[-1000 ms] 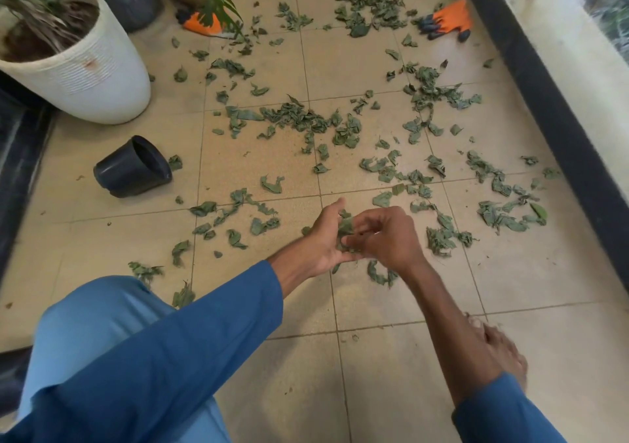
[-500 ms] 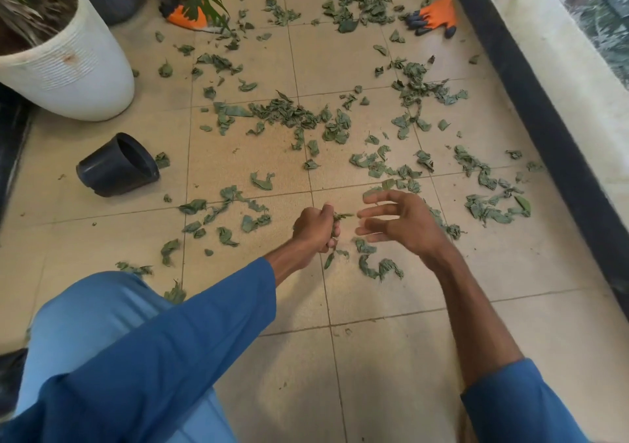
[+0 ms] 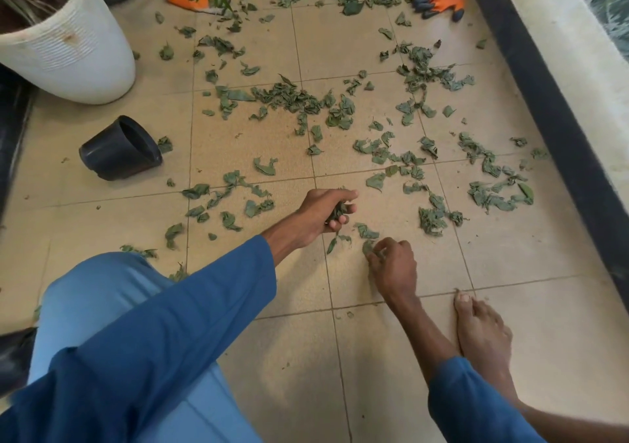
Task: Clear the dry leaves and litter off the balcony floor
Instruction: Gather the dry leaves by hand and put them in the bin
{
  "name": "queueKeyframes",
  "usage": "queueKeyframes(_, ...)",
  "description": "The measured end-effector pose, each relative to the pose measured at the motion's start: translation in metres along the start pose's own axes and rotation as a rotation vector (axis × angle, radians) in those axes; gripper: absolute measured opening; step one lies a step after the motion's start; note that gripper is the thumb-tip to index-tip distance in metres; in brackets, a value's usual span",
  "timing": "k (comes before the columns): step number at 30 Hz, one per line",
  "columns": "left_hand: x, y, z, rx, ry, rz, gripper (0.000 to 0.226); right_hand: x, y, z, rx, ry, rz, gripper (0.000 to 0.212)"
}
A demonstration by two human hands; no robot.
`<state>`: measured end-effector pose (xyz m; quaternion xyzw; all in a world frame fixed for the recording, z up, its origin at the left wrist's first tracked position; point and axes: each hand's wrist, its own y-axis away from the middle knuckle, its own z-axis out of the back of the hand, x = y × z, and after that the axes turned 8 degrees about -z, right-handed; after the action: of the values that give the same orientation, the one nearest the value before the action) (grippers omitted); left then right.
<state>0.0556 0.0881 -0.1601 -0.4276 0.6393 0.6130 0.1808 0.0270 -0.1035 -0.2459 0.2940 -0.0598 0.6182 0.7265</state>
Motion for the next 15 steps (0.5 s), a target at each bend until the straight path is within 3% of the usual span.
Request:
queueKeyframes(2,0.002,0.000,0.003,-0.018,0.006,0.003,0.019,-0.003,-0.006,0.000,0.007,-0.058,0.011,0.014)
queueKeyframes(6,0.005,0.000,0.011,-0.005,-0.062,-0.010,0.016,-0.003,-0.022,0.019,0.181,-0.195,-0.024,0.003)
queueKeyframes(10,0.005,0.002,0.013,0.060,-0.104,-0.012,0.014,0.006,-0.035,0.054,0.343,-0.481,-0.045,0.011)
queueKeyframes(12,0.004,0.003,0.012,0.088,-0.119,-0.006,0.024,0.022,-0.038,0.074,0.387,-0.642,-0.045,0.019)
queueKeyframes(15,0.004,0.004,0.011,0.132,-0.189,0.020,0.031,0.053,-0.038,0.098,0.430,-0.727,0.016,0.024)
